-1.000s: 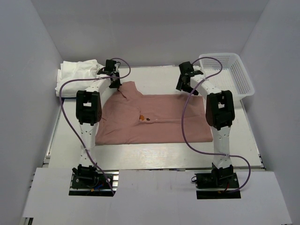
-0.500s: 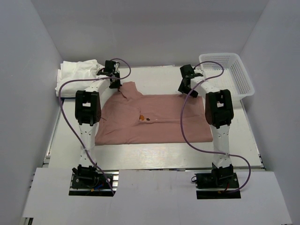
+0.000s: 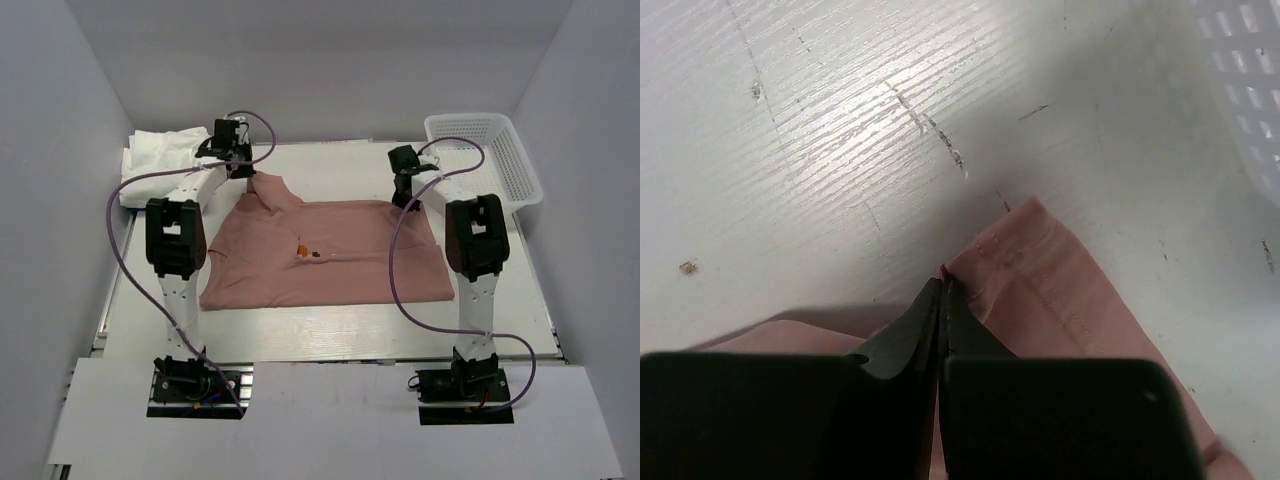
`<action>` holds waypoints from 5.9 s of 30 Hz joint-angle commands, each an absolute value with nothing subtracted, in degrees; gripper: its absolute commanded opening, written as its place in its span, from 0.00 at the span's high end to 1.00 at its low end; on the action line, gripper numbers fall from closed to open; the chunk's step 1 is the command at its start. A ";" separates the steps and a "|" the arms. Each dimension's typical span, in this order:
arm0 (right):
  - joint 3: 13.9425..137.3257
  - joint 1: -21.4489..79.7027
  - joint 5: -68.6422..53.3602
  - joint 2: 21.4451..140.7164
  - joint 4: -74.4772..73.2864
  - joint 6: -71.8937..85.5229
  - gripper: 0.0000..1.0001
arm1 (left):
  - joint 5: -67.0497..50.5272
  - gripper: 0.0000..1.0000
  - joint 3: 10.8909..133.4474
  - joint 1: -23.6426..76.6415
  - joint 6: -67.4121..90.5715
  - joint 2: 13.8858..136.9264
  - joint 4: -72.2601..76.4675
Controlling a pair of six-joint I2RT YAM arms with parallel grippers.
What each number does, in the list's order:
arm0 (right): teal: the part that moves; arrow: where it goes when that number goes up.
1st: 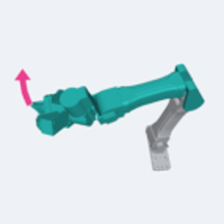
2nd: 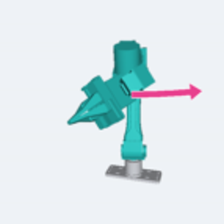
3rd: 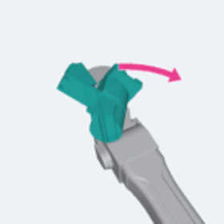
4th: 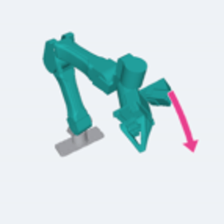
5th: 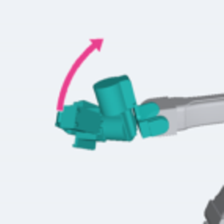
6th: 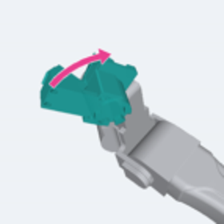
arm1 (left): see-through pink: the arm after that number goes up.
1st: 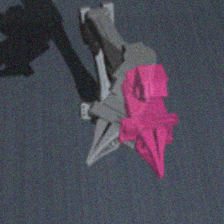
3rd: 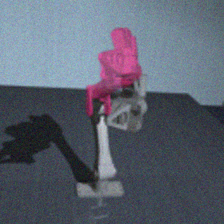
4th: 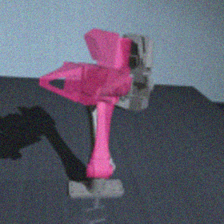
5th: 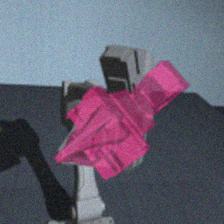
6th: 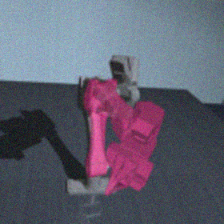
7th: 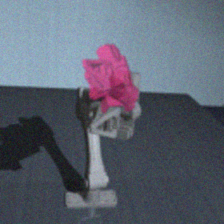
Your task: Fold and stack the t-shirts
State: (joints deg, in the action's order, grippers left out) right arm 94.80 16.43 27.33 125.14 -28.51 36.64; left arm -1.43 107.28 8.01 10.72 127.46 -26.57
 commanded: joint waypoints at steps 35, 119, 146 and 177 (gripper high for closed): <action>57.05 18.90 25.05 88.42 -14.68 29.09 0.99 | -5.00 1.00 37.46 8.26 31.89 63.03 -18.28; 57.22 18.98 17.15 86.22 -14.42 17.15 0.10 | -26.03 0.00 50.00 28.83 33.75 78.40 -23.90; 54.67 9.58 2.66 99.23 -11.16 22.95 0.10 | -6.86 0.00 47.11 21.09 42.45 90.61 -20.21; 53.53 15.46 -1.14 96.85 -15.64 18.11 0.10 | -2.98 0.00 60.90 18.81 40.17 100.88 -28.31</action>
